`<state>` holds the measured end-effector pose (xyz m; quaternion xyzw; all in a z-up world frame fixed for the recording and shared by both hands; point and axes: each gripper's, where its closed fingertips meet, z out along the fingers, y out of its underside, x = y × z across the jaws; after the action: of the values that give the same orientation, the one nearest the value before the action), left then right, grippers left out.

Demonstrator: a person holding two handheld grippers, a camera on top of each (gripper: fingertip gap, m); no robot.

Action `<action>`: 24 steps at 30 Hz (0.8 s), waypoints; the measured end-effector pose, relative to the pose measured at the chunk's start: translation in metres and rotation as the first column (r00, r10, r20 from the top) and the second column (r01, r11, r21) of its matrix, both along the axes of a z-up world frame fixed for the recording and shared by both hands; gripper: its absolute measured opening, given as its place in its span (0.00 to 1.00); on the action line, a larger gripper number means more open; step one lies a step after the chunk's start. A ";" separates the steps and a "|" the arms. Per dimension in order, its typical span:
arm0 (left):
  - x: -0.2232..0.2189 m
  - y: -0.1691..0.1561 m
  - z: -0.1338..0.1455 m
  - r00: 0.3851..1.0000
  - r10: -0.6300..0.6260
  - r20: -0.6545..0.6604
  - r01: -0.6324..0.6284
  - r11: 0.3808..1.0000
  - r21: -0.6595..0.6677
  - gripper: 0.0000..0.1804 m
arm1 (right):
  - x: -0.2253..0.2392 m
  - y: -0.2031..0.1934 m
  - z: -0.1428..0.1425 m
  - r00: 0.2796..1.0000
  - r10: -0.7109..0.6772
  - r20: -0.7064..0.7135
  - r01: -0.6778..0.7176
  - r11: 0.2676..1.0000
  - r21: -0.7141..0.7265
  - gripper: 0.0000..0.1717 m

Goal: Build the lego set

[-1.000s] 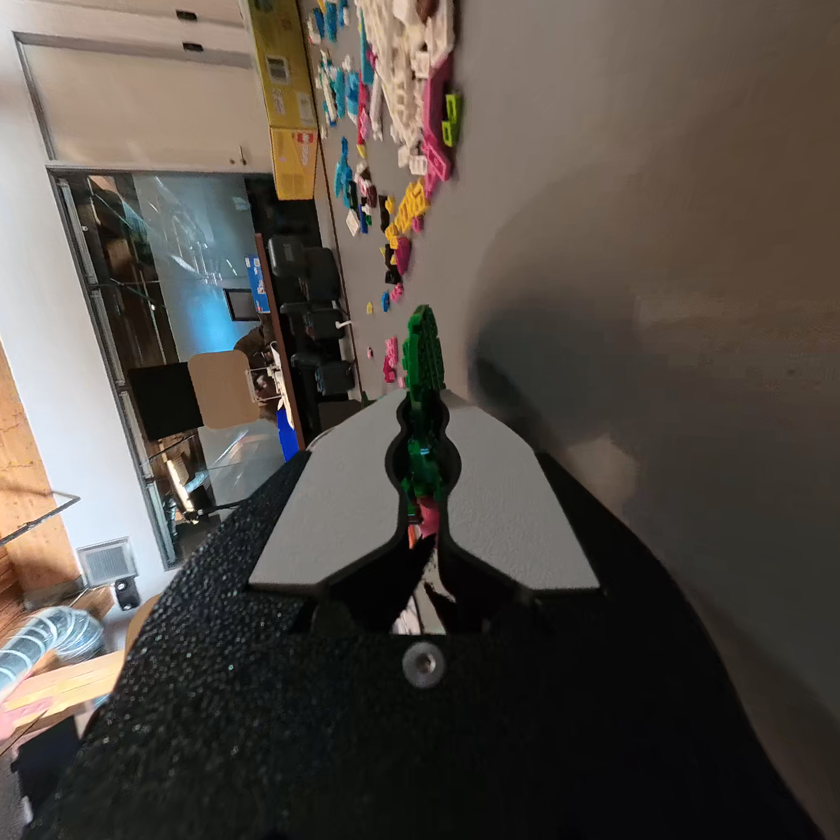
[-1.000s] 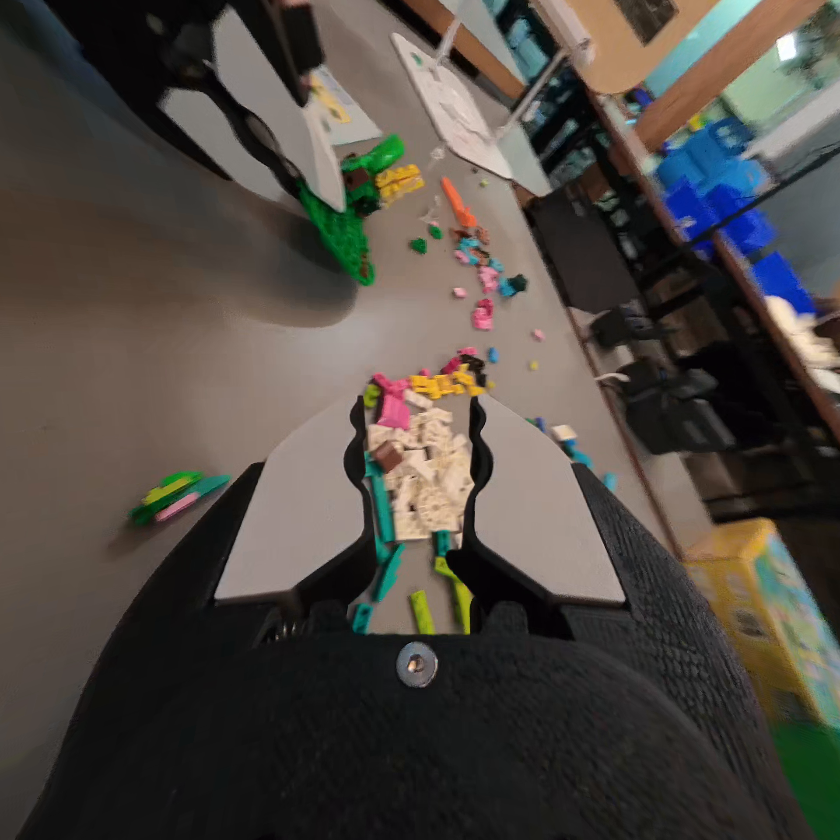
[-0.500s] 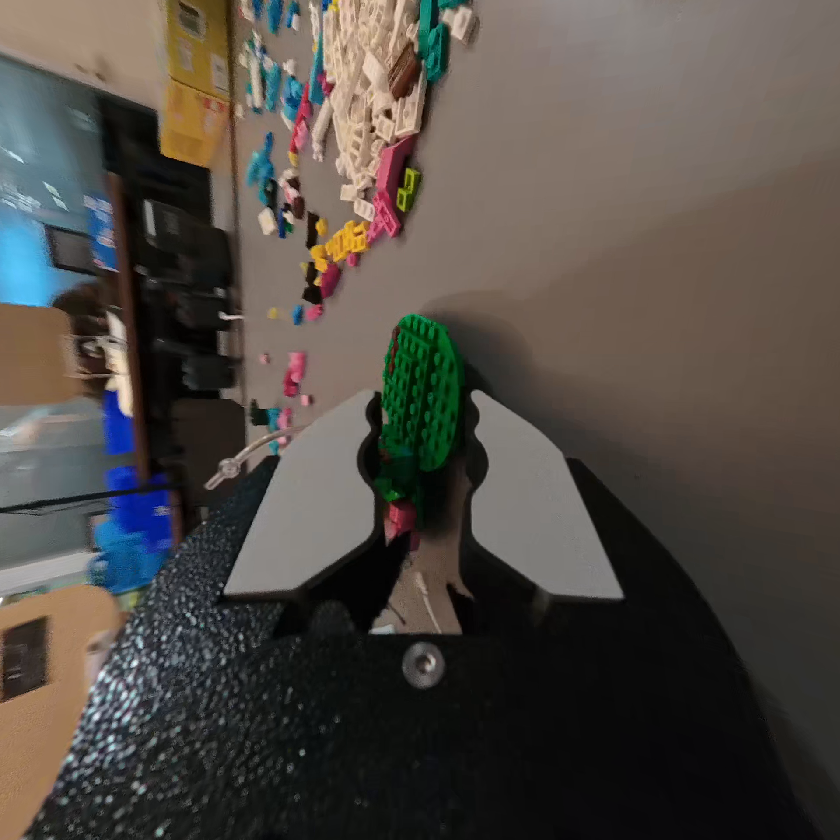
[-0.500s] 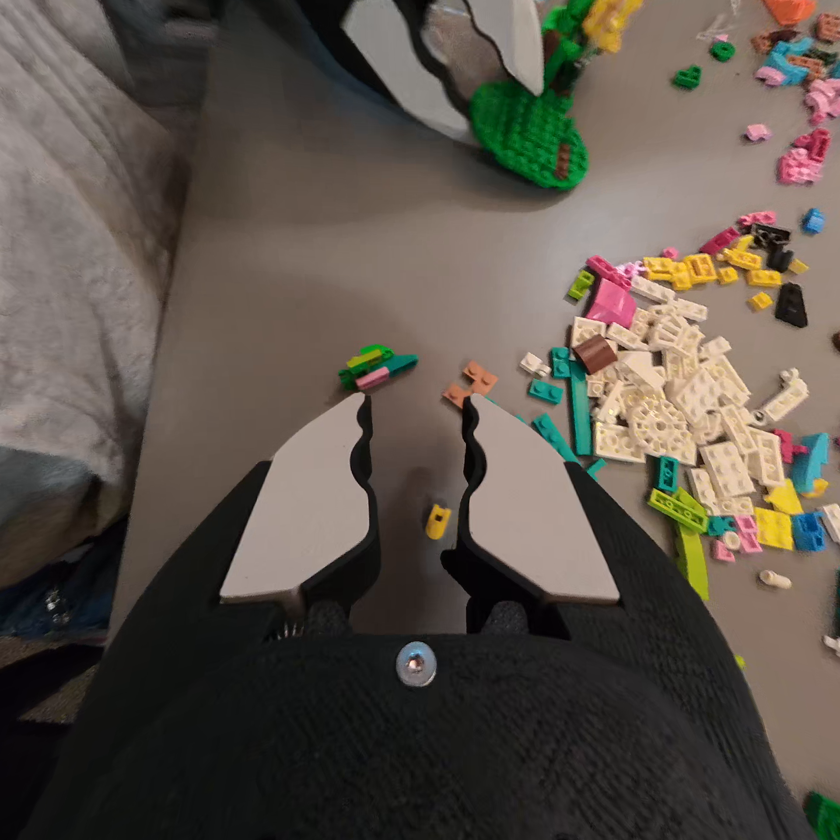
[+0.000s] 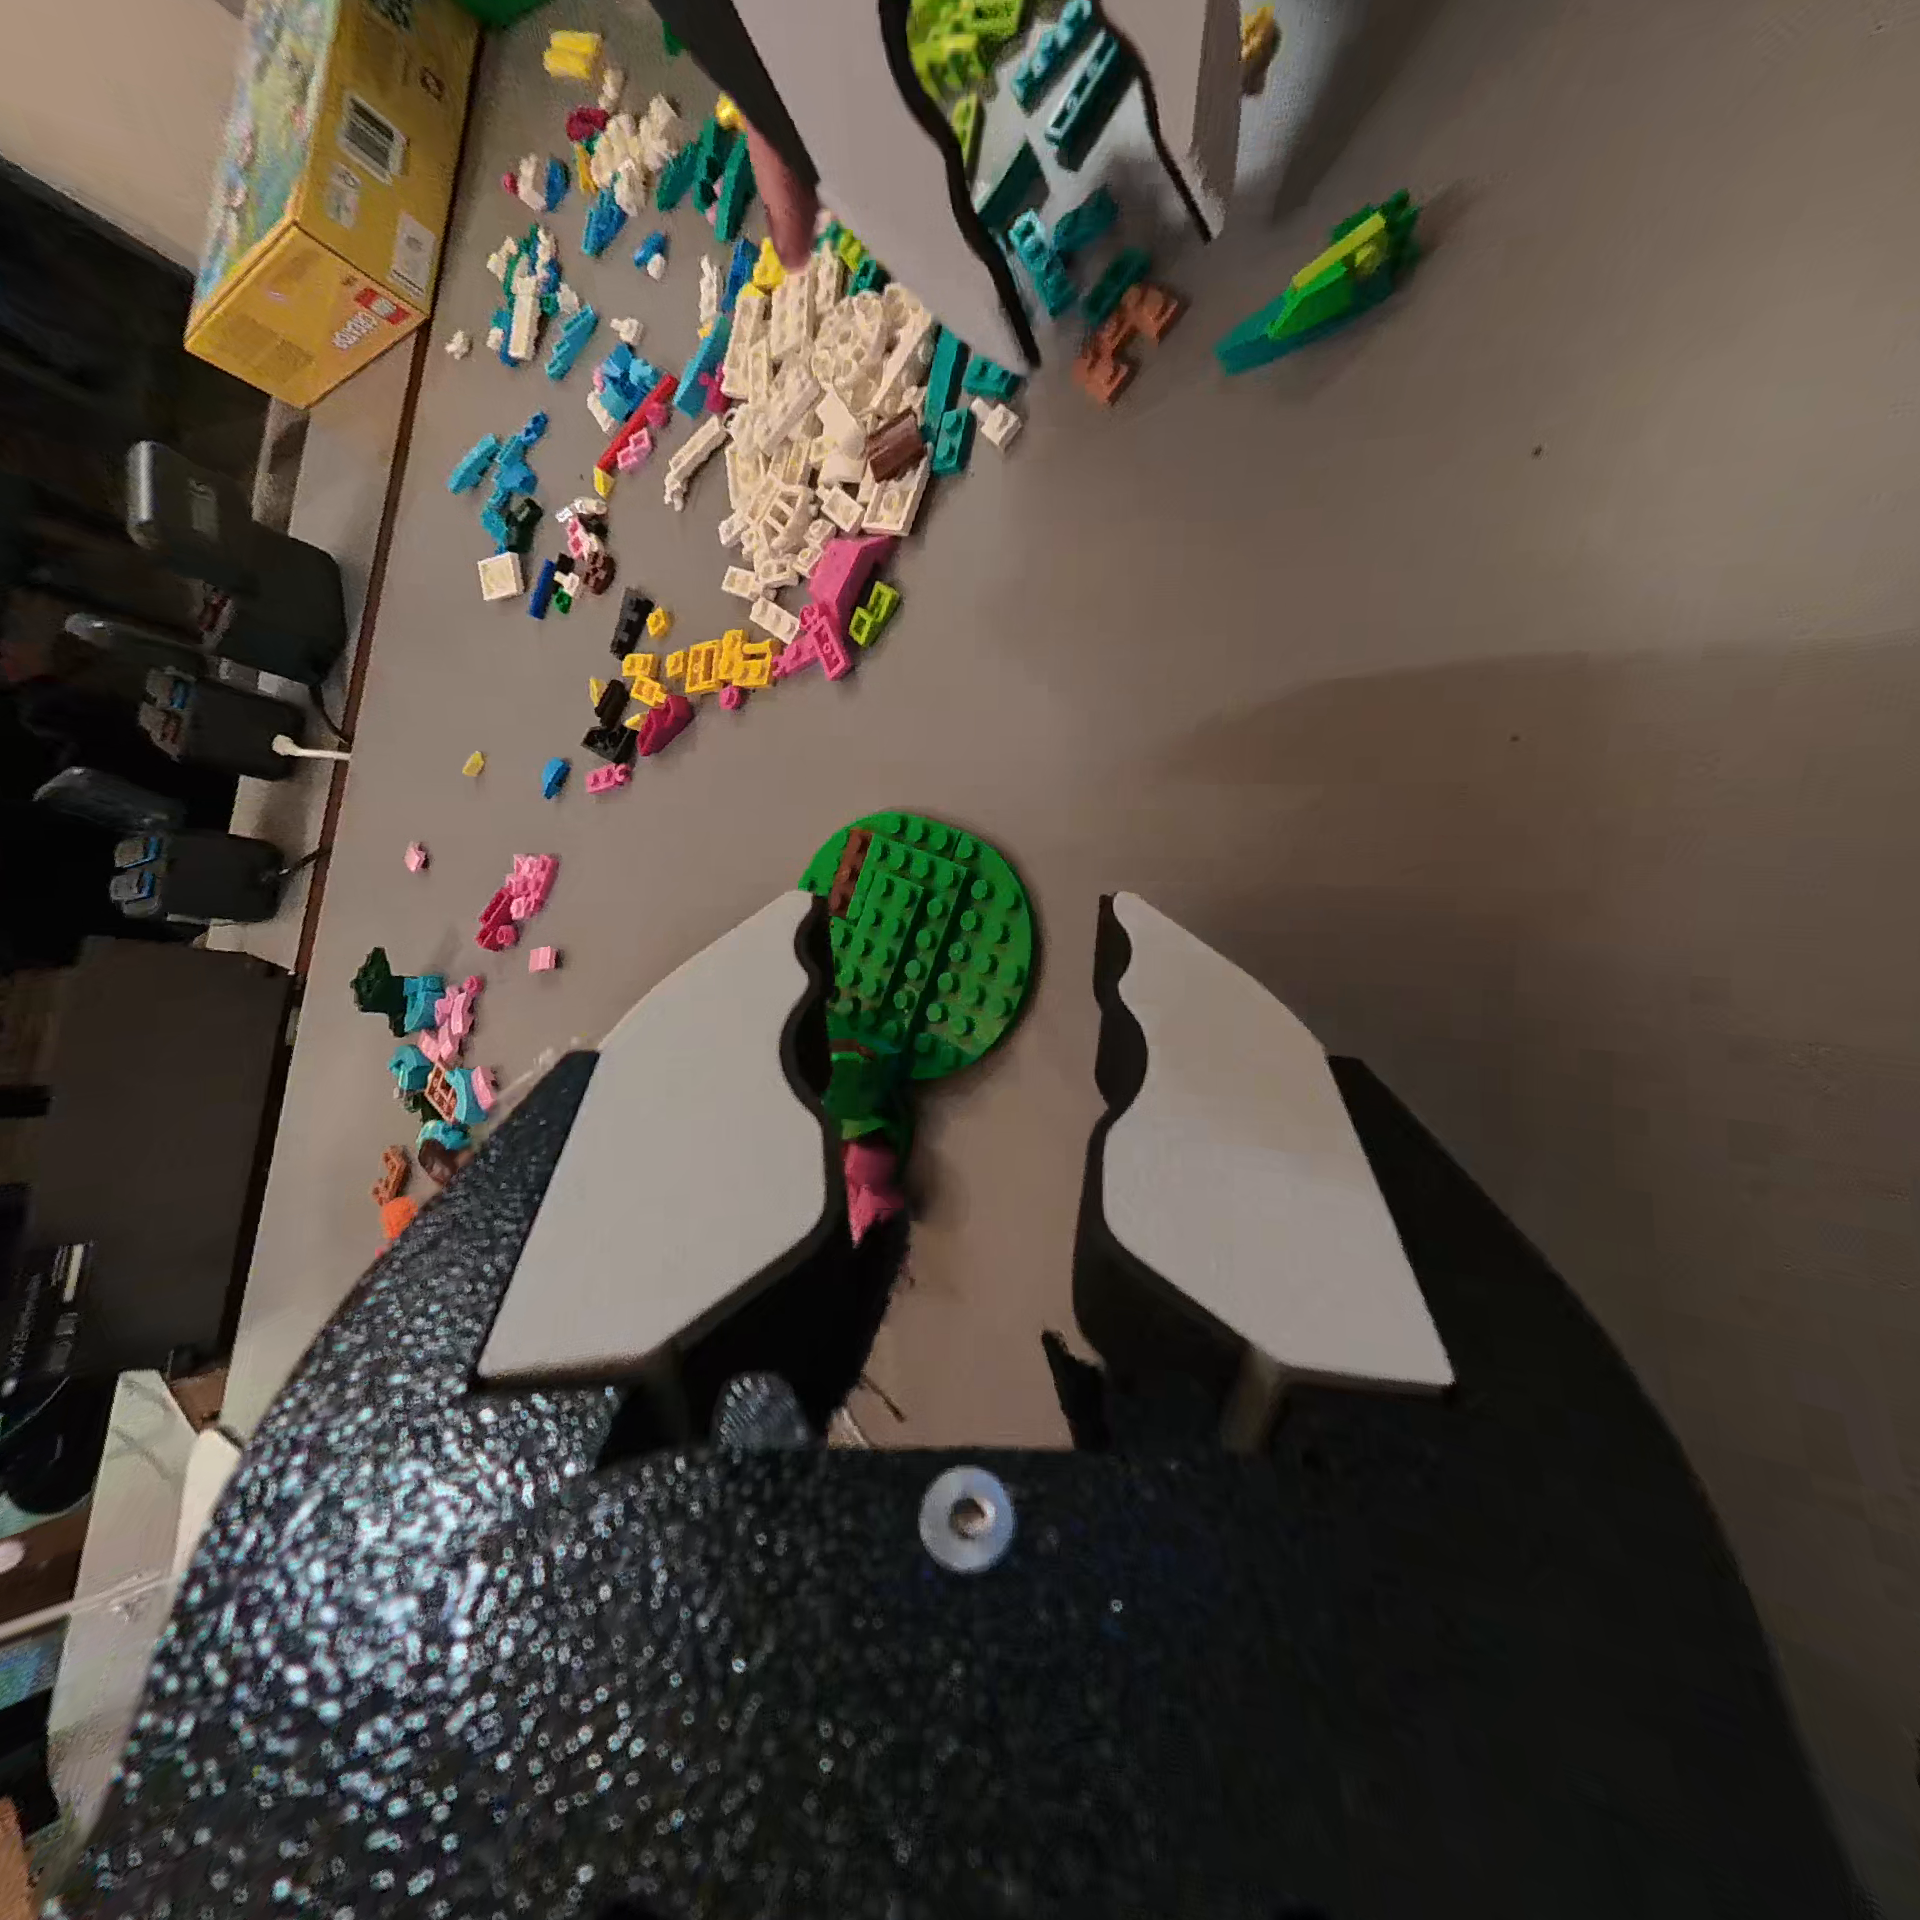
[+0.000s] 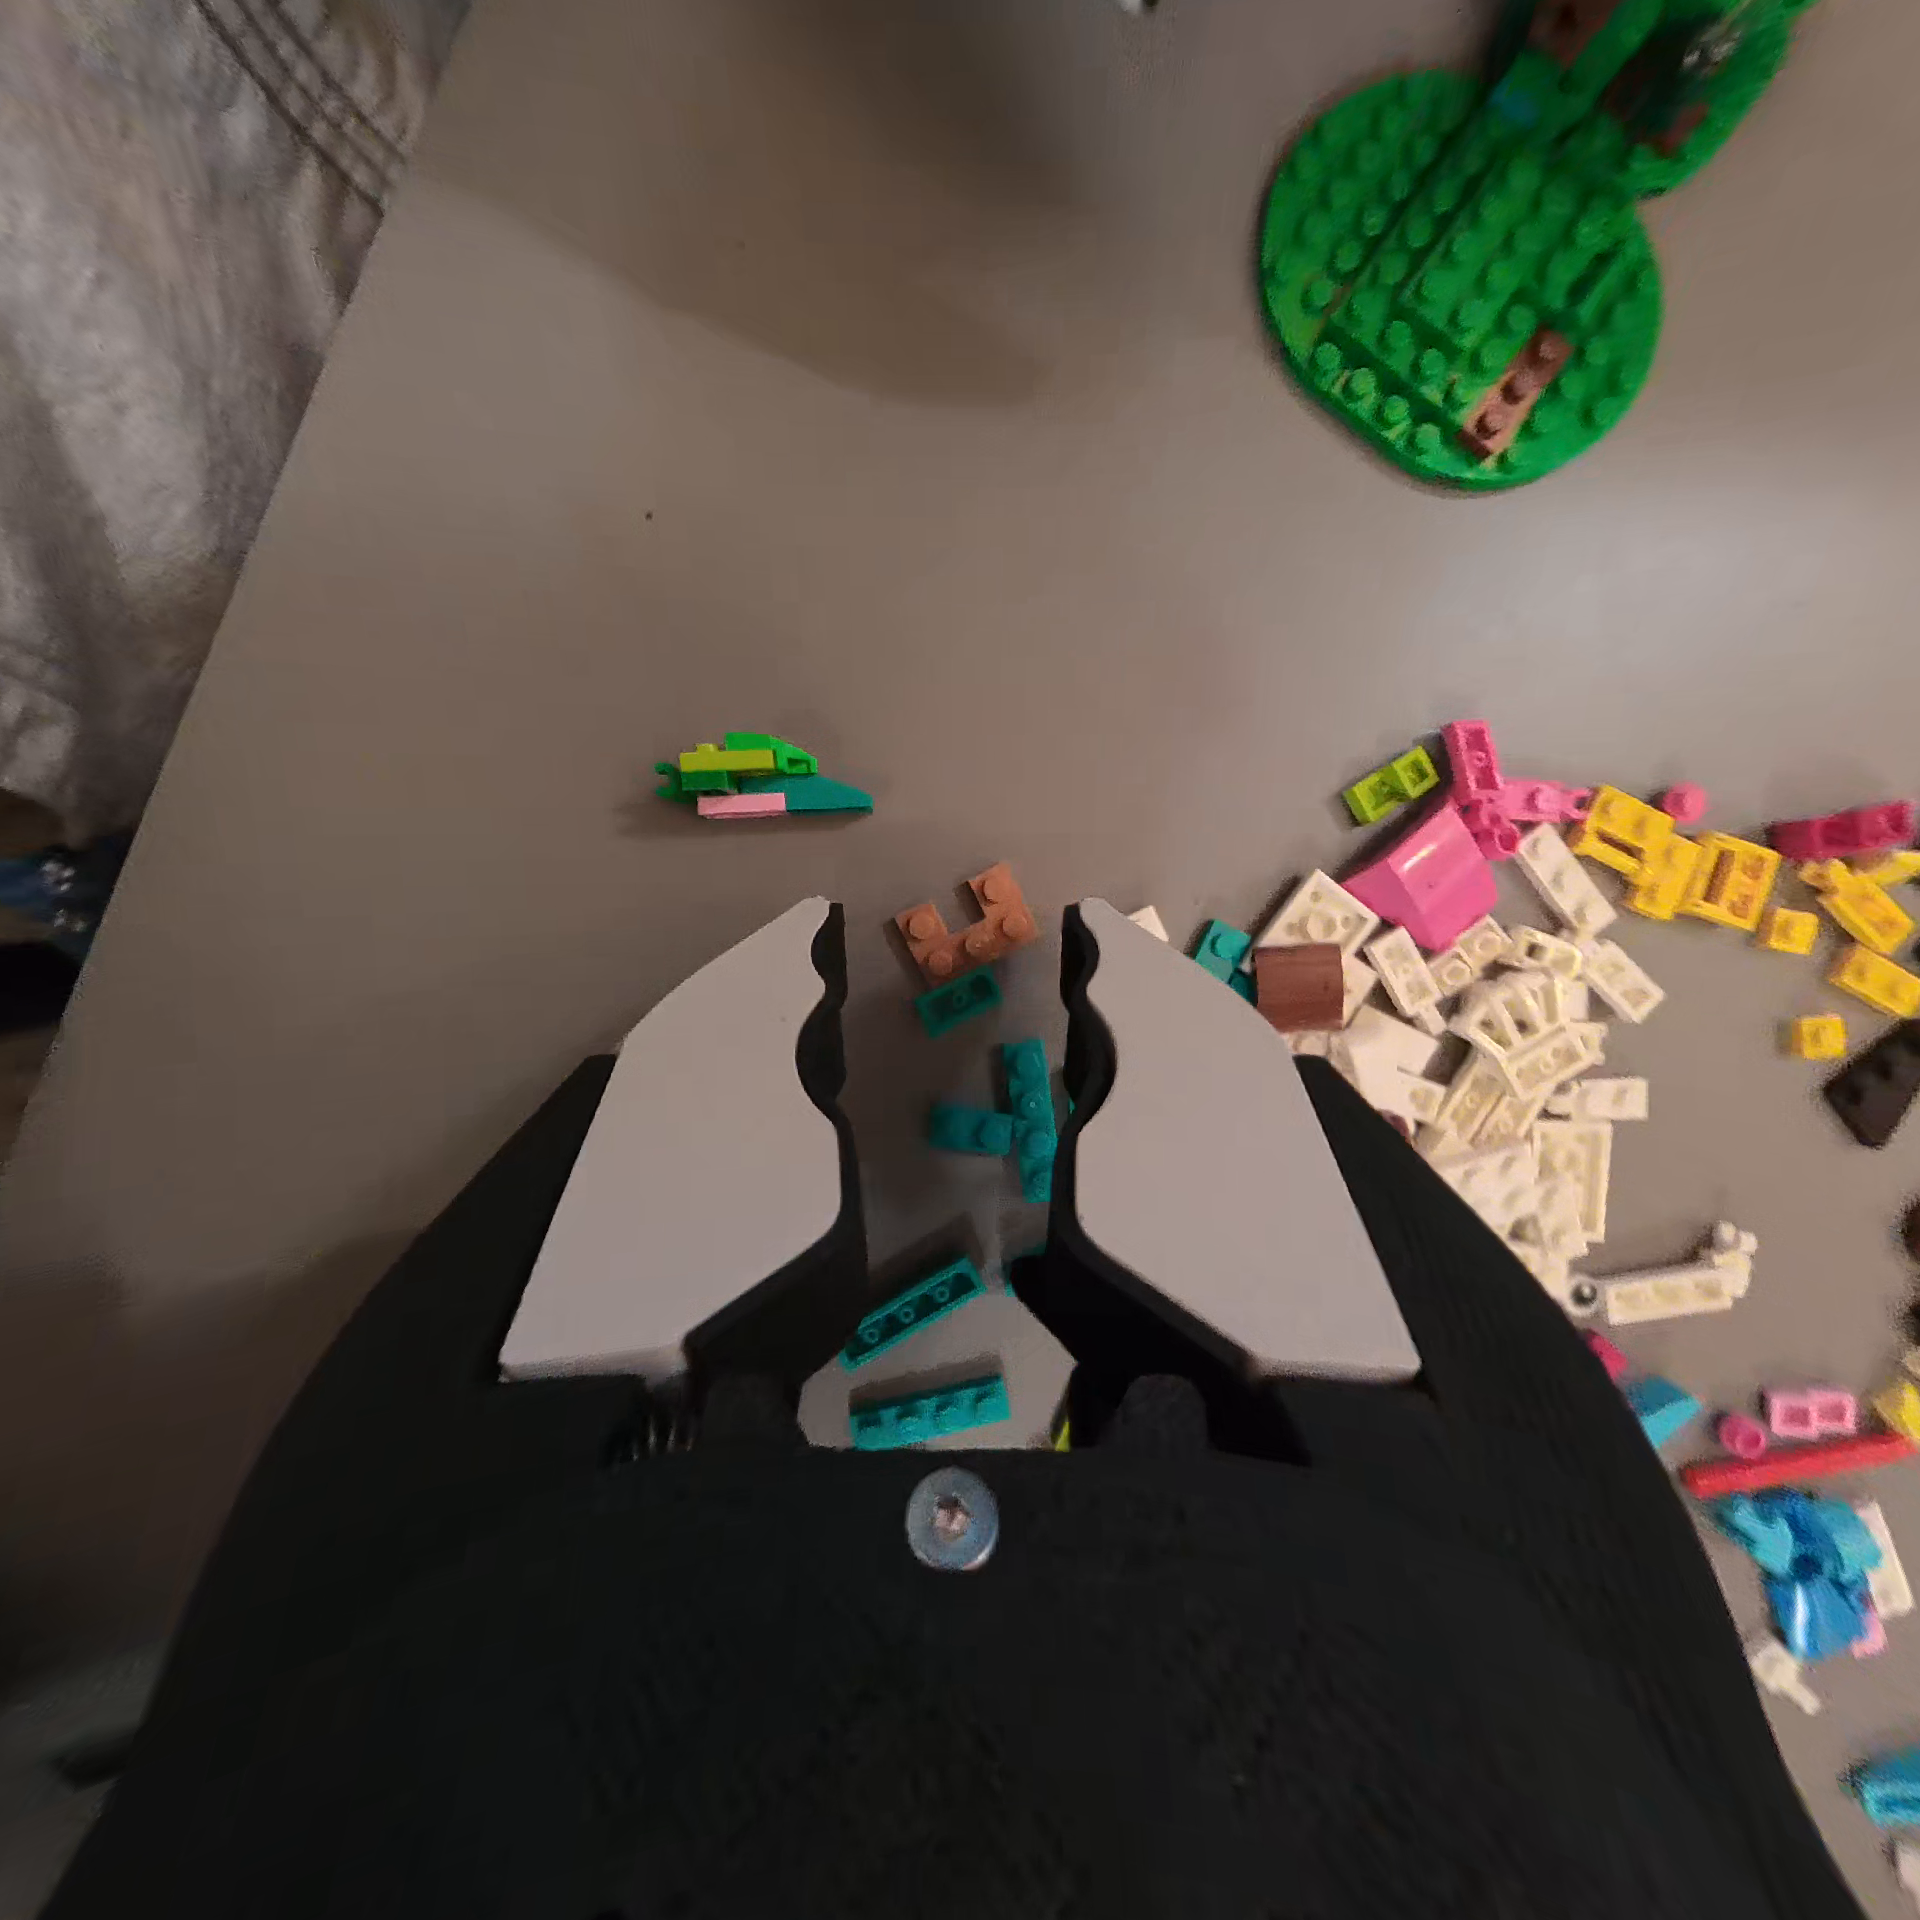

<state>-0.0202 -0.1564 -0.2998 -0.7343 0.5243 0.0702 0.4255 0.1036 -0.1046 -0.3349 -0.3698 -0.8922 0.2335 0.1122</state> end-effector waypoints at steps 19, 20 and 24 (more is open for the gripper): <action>-0.042 -0.018 0.035 0.928 -0.013 0.373 -0.098 0.956 0.277 0.23 | -0.088 0.004 0.045 0.932 -0.294 -0.212 0.284 0.956 -0.078 0.02; -0.043 -0.019 0.037 0.916 -0.021 0.401 -0.103 0.953 0.286 0.23 | -0.089 0.003 0.045 0.935 -0.284 -0.211 0.277 0.959 -0.064 0.04; -0.047 -0.023 0.045 0.886 -0.050 0.461 -0.139 0.920 0.367 0.22 | -0.067 0.012 0.040 0.938 -0.334 -0.090 0.330 0.942 -0.060 0.11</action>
<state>-0.0668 -0.1798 -0.2545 -0.6425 0.3659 0.0063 0.6733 0.0362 -0.0928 -0.2949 -0.5054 -0.8050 0.2487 0.1861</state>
